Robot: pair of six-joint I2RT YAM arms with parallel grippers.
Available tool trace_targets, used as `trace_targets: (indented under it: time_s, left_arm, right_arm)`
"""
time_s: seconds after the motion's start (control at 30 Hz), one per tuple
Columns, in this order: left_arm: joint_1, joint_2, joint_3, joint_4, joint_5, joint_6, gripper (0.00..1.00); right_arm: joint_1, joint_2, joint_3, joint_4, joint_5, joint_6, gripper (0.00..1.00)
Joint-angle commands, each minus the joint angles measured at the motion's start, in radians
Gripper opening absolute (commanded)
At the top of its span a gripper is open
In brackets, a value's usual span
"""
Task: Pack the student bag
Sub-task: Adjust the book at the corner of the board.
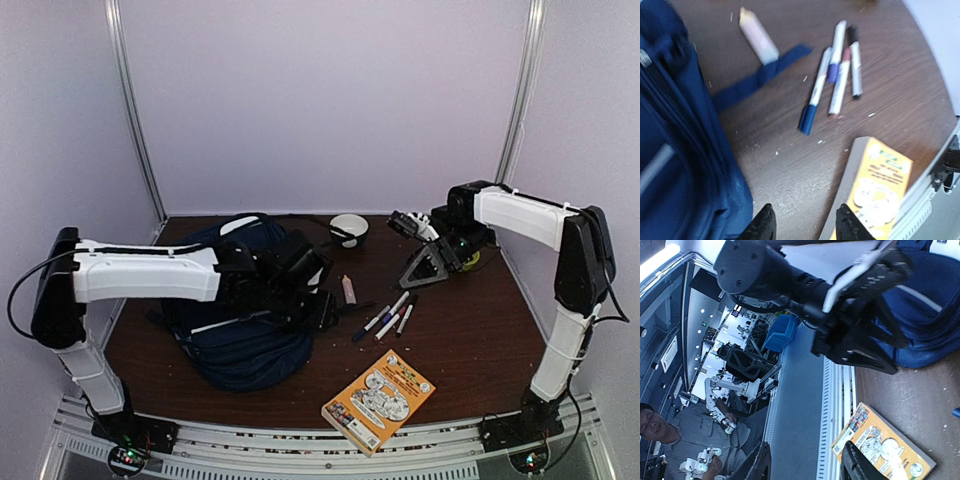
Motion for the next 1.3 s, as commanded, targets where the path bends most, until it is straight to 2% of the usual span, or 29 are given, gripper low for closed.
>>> trace_targets:
  time_s: [0.0, 0.17, 0.23, 0.3, 0.37, 0.43, 0.47, 0.57, 0.63, 0.7, 0.8, 0.87, 0.97, 1.03, 1.13, 1.27]
  left_arm:
    - [0.001, -0.106, -0.006, -0.04, -0.064, 0.131, 0.44]
    - [-0.012, -0.204, -0.066, -0.018, -0.051, 0.204, 0.46]
    - [-0.049, -0.245, -0.088, 0.008, -0.056, 0.269, 0.47]
    - [-0.096, -0.271, -0.101, 0.007, -0.068, 0.348, 0.47]
    - [-0.153, -0.284, -0.119, 0.004, -0.083, 0.416, 0.48]
    - [-0.209, -0.288, -0.148, 0.019, -0.1, 0.459, 0.49]
    - [-0.231, -0.284, -0.16, 0.027, -0.094, 0.464, 0.49]
    - [-0.271, -0.259, -0.189, 0.044, -0.078, 0.404, 0.51]
    - [-0.285, -0.249, -0.212, 0.068, -0.062, 0.345, 0.53]
    - [-0.287, -0.246, -0.25, 0.123, -0.02, 0.281, 0.56]
    - [-0.287, -0.235, -0.29, 0.176, 0.028, 0.199, 0.6]
    - [-0.286, -0.219, -0.288, 0.18, 0.042, 0.157, 0.61]
    - [-0.285, -0.194, -0.28, 0.181, 0.075, 0.082, 0.65]
    - [-0.285, -0.183, -0.29, 0.187, 0.092, 0.027, 0.69]
    - [-0.28, -0.173, -0.324, 0.228, 0.103, -0.058, 0.71]
    - [-0.252, -0.139, -0.311, 0.21, 0.092, -0.114, 0.72]
  right_arm:
    - [-0.038, 0.012, 0.184, -0.007, 0.02, 0.113, 0.48]
    - [-0.063, 0.091, 0.396, -0.005, 0.048, 0.264, 0.48]
    - [-0.067, 0.109, 0.455, 0.036, 0.089, 0.342, 0.48]
    - [-0.067, 0.075, 0.427, 0.252, 0.196, 0.561, 0.48]
    - [-0.068, -0.04, 0.276, 0.64, 0.367, 0.822, 0.51]
    - [-0.067, -0.169, 0.13, 0.909, 0.546, 0.954, 0.56]
    - [-0.069, -0.209, 0.09, 0.958, 0.608, 0.976, 0.58]
    - [-0.076, -0.245, 0.041, 0.885, 0.66, 0.962, 0.62]
    - [-0.075, -0.285, -0.054, 0.857, 0.711, 0.966, 0.63]
    - [-0.074, -0.369, -0.267, 0.939, 0.769, 1.0, 0.66]
    - [-0.053, -0.496, -0.484, 1.028, 0.847, 1.007, 0.67]
    - [-0.038, -0.565, -0.579, 1.073, 0.852, 1.023, 0.71]
    - [-0.032, -0.619, -0.643, 1.057, 0.837, 1.047, 0.83]
    - [-0.031, -0.622, -0.692, 1.043, 0.789, 1.075, 0.85]
    - [-0.031, -0.668, -0.833, 1.09, 0.798, 1.179, 1.0]
    - [-0.004, -0.717, -0.972, 1.145, 0.755, 1.345, 1.0]
